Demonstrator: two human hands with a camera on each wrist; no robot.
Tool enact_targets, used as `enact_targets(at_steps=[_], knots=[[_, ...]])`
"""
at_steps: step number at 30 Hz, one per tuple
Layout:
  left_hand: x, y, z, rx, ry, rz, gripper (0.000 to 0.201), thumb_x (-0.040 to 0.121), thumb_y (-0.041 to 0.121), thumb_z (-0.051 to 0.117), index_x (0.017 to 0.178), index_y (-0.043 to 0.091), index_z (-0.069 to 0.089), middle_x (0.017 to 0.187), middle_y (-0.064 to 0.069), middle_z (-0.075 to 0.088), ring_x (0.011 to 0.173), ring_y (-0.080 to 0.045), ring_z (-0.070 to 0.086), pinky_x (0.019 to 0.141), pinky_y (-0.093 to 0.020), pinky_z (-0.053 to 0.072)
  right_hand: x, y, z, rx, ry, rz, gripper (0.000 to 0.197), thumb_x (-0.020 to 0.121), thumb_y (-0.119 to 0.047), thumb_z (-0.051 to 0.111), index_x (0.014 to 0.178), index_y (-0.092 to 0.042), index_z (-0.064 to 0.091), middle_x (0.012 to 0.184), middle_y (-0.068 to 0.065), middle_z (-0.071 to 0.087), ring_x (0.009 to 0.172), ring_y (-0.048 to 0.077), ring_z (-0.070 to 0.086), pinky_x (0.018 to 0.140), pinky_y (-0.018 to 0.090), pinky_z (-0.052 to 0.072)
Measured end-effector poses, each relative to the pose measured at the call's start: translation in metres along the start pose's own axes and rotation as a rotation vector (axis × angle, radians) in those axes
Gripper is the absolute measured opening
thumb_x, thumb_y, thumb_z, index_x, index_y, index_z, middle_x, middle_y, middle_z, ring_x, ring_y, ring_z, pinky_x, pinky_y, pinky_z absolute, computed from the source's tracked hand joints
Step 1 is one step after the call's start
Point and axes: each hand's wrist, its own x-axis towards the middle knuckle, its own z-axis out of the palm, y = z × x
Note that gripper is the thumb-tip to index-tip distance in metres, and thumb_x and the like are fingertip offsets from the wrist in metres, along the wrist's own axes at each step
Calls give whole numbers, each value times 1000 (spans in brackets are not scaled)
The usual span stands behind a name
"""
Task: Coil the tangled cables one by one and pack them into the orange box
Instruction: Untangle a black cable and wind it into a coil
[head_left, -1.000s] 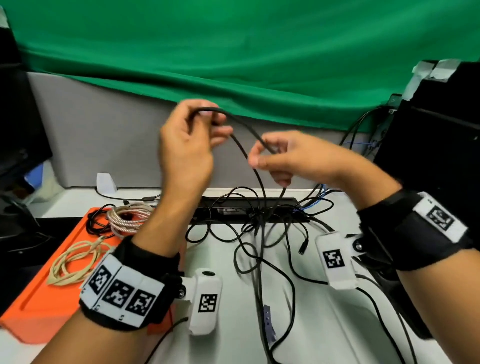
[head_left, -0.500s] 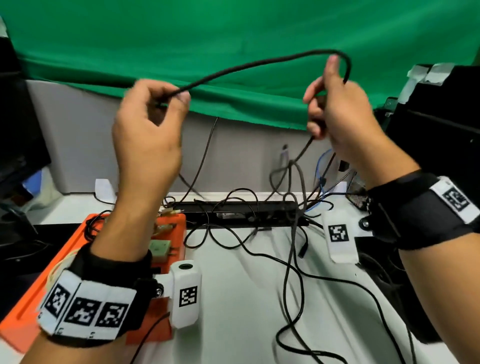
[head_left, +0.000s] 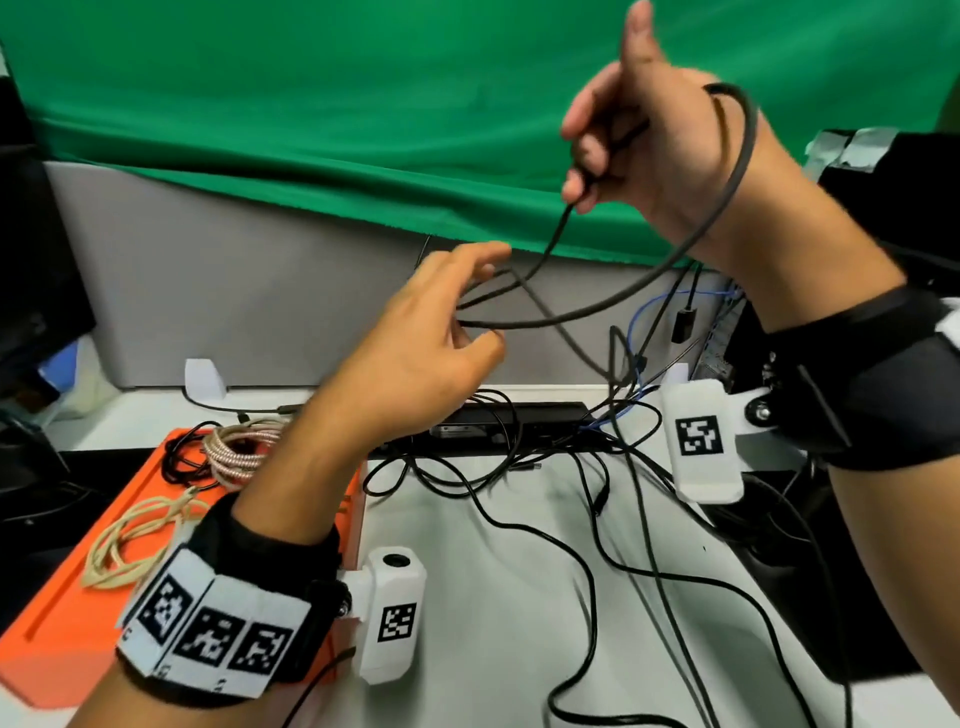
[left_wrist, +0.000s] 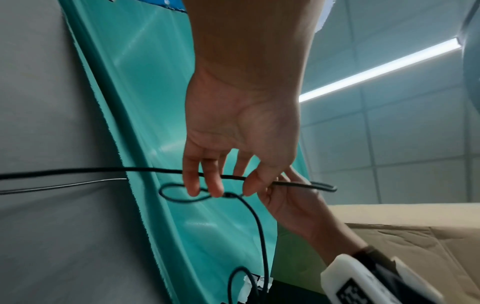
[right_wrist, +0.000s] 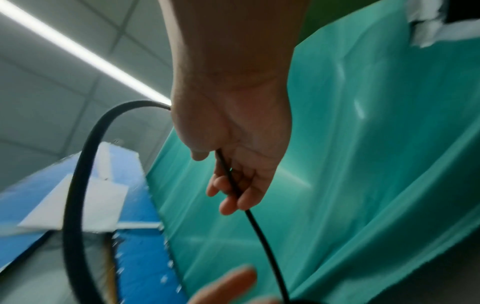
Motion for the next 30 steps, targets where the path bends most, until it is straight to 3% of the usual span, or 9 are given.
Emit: enact_targets(at_steps=[4, 7, 9, 14, 17, 19, 23, 26, 30], knots=[[2, -1, 8, 10, 19, 43, 64, 92, 30, 69, 147, 38, 38, 126, 20, 59, 61, -4, 54, 63, -11, 43, -9, -14, 38, -6, -252, -28, 53, 108, -41, 27, 83, -9, 62, 66, 6, 56, 70, 27, 67, 69, 35, 52], [8, -12, 9, -30, 93, -18, 12, 97, 34, 63, 108, 38, 65, 81, 11, 71, 55, 1, 59, 61, -27, 49, -20, -15, 49, 27, -280, -71, 33, 106, -34, 41, 95, -10, 62, 83, 10, 63, 85, 26, 71, 77, 38, 52], [11, -21, 0, -58, 248, -3, 15, 100, 30, 55, 93, 34, 67, 70, 6, 69, 53, -6, 59, 57, -33, 52, -30, -10, 49, -132, -185, -112, 20, 99, -31, 61, 113, -16, 60, 103, 6, 66, 97, 16, 69, 90, 34, 55], [8, -20, -37, -150, 617, 72, 18, 103, 32, 52, 107, 26, 68, 79, 6, 73, 69, -27, 69, 68, -50, 59, -65, 36, 63, -798, -460, 249, 87, 84, -59, 70, 155, -33, 28, 138, -9, 58, 121, 11, 57, 105, 30, 45], [1, -11, -50, -216, 740, 160, 17, 105, 31, 51, 110, 22, 65, 85, -2, 72, 80, -36, 69, 73, -57, 57, -66, 67, 63, -1027, -639, 288, 43, 98, -48, 59, 135, -27, 52, 107, -6, 71, 96, 6, 66, 80, 32, 49], [-2, -8, -59, -197, 832, 195, 20, 106, 31, 48, 113, 19, 62, 86, -1, 70, 81, -22, 71, 75, -48, 59, -47, 73, 46, -970, -496, 267, 14, 103, -33, 54, 109, -23, 61, 76, -6, 67, 60, 4, 62, 61, 27, 44], [-9, -19, -82, -212, 951, 153, 29, 109, 35, 40, 123, 19, 58, 98, 2, 68, 88, -9, 68, 81, -26, 56, -7, 58, -3, -777, -94, 256, 24, 105, -25, 48, 91, -10, 59, 64, 7, 65, 43, 17, 60, 50, 25, 44], [-9, -26, -88, -284, 940, 93, 32, 106, 40, 40, 125, 20, 58, 102, 4, 71, 83, -12, 69, 84, -31, 57, -20, 44, 14, -569, -396, 419, 47, 99, -55, 50, 100, -12, 67, 76, 13, 73, 54, 21, 65, 50, 28, 50], [-7, -17, -76, -291, 944, 80, 29, 105, 39, 43, 119, 20, 60, 98, 5, 74, 73, -11, 69, 76, -27, 56, -68, 81, 87, -896, -800, 345, 42, 92, -63, 58, 103, -23, 66, 82, 2, 71, 69, 20, 67, 60, 33, 53]])
